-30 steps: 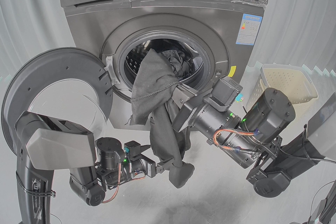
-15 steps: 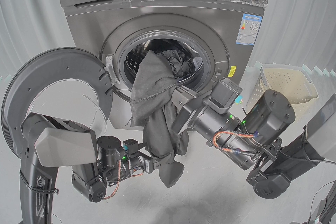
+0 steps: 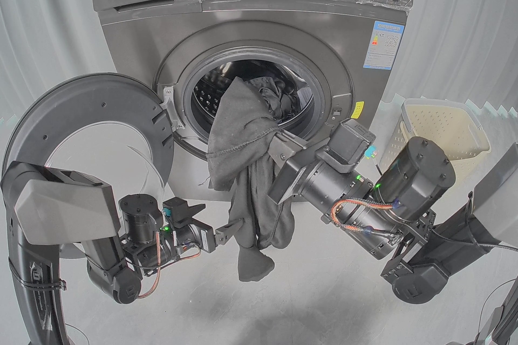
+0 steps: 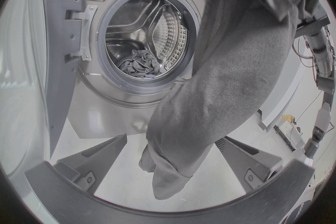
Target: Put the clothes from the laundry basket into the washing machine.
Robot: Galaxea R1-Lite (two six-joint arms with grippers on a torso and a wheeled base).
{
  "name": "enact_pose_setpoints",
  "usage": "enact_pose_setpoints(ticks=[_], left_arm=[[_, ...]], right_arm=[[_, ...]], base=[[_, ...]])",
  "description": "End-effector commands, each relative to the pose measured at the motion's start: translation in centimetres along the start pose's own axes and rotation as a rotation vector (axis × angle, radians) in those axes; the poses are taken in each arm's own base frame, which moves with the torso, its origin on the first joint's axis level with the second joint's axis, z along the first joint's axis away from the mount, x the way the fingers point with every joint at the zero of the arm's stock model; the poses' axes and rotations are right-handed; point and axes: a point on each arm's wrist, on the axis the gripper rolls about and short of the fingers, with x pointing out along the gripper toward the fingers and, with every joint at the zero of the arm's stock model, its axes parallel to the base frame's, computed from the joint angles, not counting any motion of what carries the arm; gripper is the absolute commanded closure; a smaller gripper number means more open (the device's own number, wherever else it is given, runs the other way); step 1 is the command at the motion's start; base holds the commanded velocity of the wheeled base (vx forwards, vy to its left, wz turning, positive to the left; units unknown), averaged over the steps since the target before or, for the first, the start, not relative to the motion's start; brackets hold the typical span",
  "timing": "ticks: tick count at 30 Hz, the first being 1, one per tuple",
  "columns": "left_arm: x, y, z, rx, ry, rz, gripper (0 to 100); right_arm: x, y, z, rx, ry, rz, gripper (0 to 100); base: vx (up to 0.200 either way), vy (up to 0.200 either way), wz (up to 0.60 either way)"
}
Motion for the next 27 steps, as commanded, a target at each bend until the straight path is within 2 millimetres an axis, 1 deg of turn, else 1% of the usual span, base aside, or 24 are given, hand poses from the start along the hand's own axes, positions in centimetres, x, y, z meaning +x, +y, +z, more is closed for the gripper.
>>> enact_pose_setpoints(ticks=[1, 3, 6, 9, 10, 15, 21, 24, 27], left_arm=[[-0.6, 1.1, 0.9, -0.003, -0.030, 0.032, 0], [-0.4, 1.7, 0.7, -0.004, -0.025, 0.046, 0], [0.2, 2.3, -0.3, -0.008, -0.004, 0.056, 0], [0.5, 2.6, -0.6, -0.011, 0.001, 0.063, 0], [0.6, 3.1, -0.7, -0.014, 0.000, 0.073, 0], [0.3, 3.0, -0.7, -0.015, 0.002, 0.075, 0], [-0.1, 2.8, 0.3, -0.008, -0.025, 0.072, 0], [0.0, 3.5, 0.5, -0.009, -0.037, 0.090, 0], [0.5, 3.8, 0.6, -0.006, -0.051, 0.095, 0]], right_arm=[[0.0, 0.0, 0.0, 0.000, 0.000, 0.000, 100], [0.0, 0.1, 0.0, 0.001, 0.000, 0.002, 100], [0.0, 0.1, 0.0, 0.001, 0.000, 0.002, 100], [0.0, 0.0, 0.0, 0.000, 0.000, 0.000, 100], [-0.1, 0.0, 0.0, 0.000, 0.001, -0.001, 100], [-0.1, -0.5, 0.0, -0.007, 0.002, -0.015, 100], [-0.1, -0.9, 0.0, -0.010, 0.003, -0.025, 100], [-0.1, -1.0, 0.1, -0.011, 0.003, -0.027, 100], [-0.1, -0.7, 0.2, -0.009, 0.000, -0.020, 100]], base=[[0.000, 0.000, 0.00], [0.000, 0.000, 0.00], [0.000, 0.000, 0.00], [0.000, 0.000, 0.00], [0.000, 0.000, 0.00], [0.000, 0.000, 0.00], [0.000, 0.000, 0.00], [0.000, 0.000, 0.00], [0.000, 0.000, 0.00]])
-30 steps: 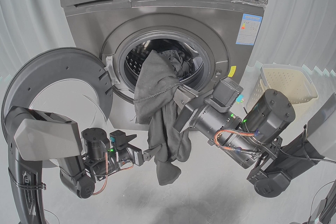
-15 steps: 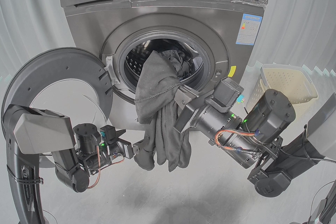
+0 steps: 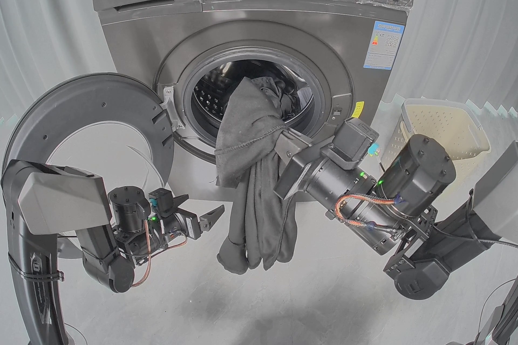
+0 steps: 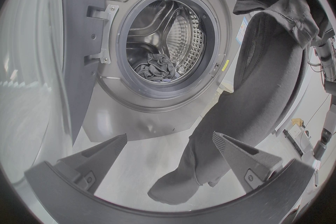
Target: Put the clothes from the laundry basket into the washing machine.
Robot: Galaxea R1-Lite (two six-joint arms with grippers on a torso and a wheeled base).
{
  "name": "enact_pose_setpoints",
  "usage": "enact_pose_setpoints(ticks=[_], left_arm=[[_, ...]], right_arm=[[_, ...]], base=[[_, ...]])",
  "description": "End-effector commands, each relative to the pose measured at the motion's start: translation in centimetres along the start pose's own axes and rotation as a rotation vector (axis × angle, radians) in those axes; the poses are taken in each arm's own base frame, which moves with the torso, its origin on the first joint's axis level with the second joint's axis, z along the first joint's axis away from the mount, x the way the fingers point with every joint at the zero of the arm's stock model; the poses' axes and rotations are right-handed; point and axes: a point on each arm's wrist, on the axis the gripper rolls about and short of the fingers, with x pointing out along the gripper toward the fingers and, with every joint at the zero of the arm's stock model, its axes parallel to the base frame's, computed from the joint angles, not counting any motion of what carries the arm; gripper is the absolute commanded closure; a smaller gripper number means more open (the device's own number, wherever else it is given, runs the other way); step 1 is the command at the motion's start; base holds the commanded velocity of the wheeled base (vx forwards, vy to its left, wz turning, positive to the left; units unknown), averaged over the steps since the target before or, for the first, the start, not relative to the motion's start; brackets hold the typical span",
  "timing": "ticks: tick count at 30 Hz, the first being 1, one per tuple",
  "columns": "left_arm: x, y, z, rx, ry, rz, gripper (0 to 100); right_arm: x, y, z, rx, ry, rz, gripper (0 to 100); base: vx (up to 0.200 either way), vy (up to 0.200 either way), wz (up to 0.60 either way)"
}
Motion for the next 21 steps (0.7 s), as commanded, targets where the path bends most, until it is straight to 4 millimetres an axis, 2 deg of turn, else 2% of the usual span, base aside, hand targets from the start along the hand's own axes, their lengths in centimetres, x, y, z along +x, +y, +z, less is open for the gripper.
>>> enact_pose_setpoints(ticks=[1, 11, 21], left_arm=[[0.7, 0.3, 0.0, 0.001, -0.015, 0.004, 0], [2.9, -0.6, -3.2, 0.001, 0.048, -0.030, 0], [1.9, -4.3, -4.3, 0.013, 0.120, -0.122, 0]], right_arm=[[-0.1, 0.4, 0.0, 0.004, -0.001, 0.011, 100], [0.1, 1.4, 0.1, 0.012, -0.008, 0.046, 100], [0.6, 1.4, 0.3, 0.011, -0.024, 0.050, 100]], base=[[0.000, 0.000, 0.00], [0.000, 0.000, 0.00], [0.000, 0.000, 0.00]])
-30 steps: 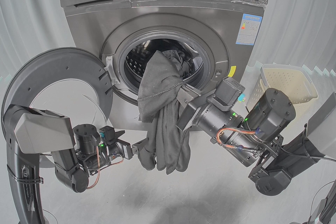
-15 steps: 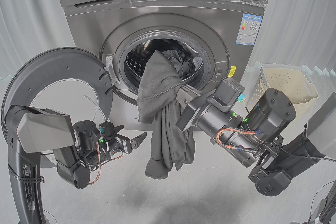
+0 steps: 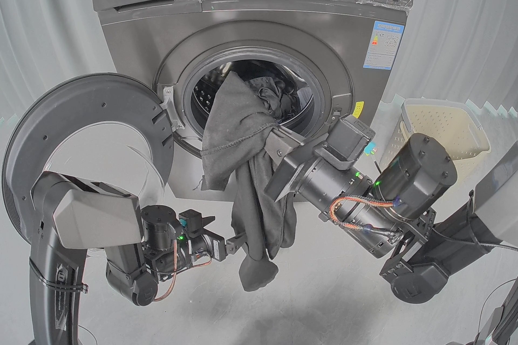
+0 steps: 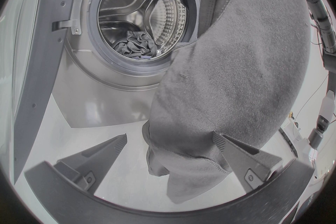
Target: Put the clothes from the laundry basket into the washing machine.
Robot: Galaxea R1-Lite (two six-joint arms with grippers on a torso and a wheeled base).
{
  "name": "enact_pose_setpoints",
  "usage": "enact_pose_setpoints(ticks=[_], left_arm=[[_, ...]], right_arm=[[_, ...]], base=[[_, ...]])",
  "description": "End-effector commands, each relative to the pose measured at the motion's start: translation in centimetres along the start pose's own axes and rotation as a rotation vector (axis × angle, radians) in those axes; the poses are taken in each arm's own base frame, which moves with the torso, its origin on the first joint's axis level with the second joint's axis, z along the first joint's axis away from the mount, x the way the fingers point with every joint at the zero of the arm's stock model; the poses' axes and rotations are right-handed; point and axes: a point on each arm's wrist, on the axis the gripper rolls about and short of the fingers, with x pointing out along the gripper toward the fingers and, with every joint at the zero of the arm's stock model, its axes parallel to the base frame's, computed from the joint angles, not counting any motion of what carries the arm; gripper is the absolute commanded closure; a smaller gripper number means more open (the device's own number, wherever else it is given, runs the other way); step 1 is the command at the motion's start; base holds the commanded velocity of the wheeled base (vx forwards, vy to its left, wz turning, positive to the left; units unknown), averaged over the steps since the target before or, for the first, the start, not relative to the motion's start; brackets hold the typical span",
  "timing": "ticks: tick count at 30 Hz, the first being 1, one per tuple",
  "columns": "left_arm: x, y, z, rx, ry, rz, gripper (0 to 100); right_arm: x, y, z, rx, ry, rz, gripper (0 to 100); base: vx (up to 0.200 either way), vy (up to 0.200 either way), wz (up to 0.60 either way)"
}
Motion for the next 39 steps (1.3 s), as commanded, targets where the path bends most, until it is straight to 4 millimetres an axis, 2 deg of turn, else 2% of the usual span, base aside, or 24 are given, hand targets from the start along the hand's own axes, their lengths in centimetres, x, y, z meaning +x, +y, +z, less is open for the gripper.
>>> enact_pose_setpoints(ticks=[1, 8, 24, 27, 29, 34, 39], left_arm=[[-0.2, -1.4, -0.3, 0.005, 0.022, -0.032, 0], [0.0, -1.9, 0.1, 0.008, 0.006, -0.050, 0], [0.5, -1.6, 0.1, -0.012, -0.006, -0.043, 0], [0.6, -1.3, 0.2, -0.009, -0.013, -0.036, 0], [0.3, 0.0, 0.6, -0.014, -0.027, 0.001, 0], [-0.1, 1.5, 0.9, -0.025, -0.037, 0.035, 0], [0.4, 2.0, 0.6, -0.031, -0.040, 0.039, 0]], right_arm=[[0.2, 0.0, -0.1, 0.000, -0.004, -0.001, 100], [0.2, -0.1, -0.1, -0.001, -0.003, -0.004, 100], [0.1, 0.1, -0.1, 0.001, 0.000, -0.001, 100], [0.0, 0.1, -0.1, 0.001, 0.002, -0.001, 100], [0.0, 0.1, -0.1, 0.001, 0.000, -0.001, 100], [0.0, 0.1, -0.2, 0.001, 0.002, -0.001, 100], [0.0, 0.1, -0.1, 0.002, 0.001, 0.001, 100]], base=[[0.000, 0.000, 0.00], [0.000, 0.000, 0.00], [0.000, 0.000, 0.00], [0.000, 0.000, 0.00], [0.000, 0.000, 0.00], [0.000, 0.000, 0.00], [0.000, 0.000, 0.00]])
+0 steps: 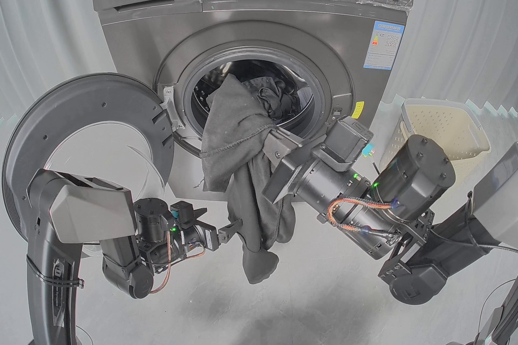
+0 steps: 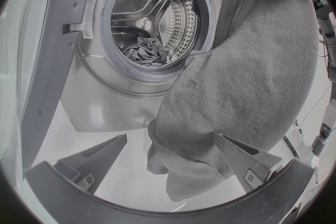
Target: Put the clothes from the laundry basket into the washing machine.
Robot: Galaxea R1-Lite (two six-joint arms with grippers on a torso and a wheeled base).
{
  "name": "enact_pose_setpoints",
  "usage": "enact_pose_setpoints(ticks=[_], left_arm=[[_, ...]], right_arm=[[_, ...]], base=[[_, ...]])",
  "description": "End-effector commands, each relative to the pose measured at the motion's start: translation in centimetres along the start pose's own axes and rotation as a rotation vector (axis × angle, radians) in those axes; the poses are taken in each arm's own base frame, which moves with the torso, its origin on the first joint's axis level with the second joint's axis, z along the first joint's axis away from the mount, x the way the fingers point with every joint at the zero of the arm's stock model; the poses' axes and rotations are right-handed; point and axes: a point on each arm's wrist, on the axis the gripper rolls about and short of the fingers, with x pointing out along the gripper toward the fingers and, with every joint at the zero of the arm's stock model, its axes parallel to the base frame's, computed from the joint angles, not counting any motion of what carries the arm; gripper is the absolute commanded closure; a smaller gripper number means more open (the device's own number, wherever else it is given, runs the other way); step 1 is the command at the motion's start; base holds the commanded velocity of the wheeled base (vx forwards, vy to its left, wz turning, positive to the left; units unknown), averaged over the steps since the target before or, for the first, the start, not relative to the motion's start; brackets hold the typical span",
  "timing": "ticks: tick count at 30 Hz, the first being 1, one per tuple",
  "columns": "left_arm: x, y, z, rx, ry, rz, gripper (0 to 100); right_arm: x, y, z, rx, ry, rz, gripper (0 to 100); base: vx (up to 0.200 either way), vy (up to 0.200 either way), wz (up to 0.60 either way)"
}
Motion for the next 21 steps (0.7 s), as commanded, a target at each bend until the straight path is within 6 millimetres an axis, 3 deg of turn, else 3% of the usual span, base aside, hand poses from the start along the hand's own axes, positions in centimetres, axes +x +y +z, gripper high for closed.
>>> enact_pose_setpoints(ticks=[1, 10, 21], left_arm=[[0.4, 0.7, -0.2, -0.004, -0.004, 0.012, 0], [1.8, 1.5, -0.2, -0.002, -0.041, 0.025, 0], [1.6, -0.3, -0.2, 0.009, -0.025, -0.021, 0]], right_arm=[[0.0, 0.1, 0.0, 0.000, -0.001, 0.001, 100], [0.0, 0.5, -0.1, 0.005, 0.001, 0.014, 100], [0.0, 0.4, -0.1, 0.004, 0.004, 0.010, 100]], base=[[0.000, 0.000, 0.00], [0.000, 0.000, 0.00], [0.000, 0.000, 0.00]])
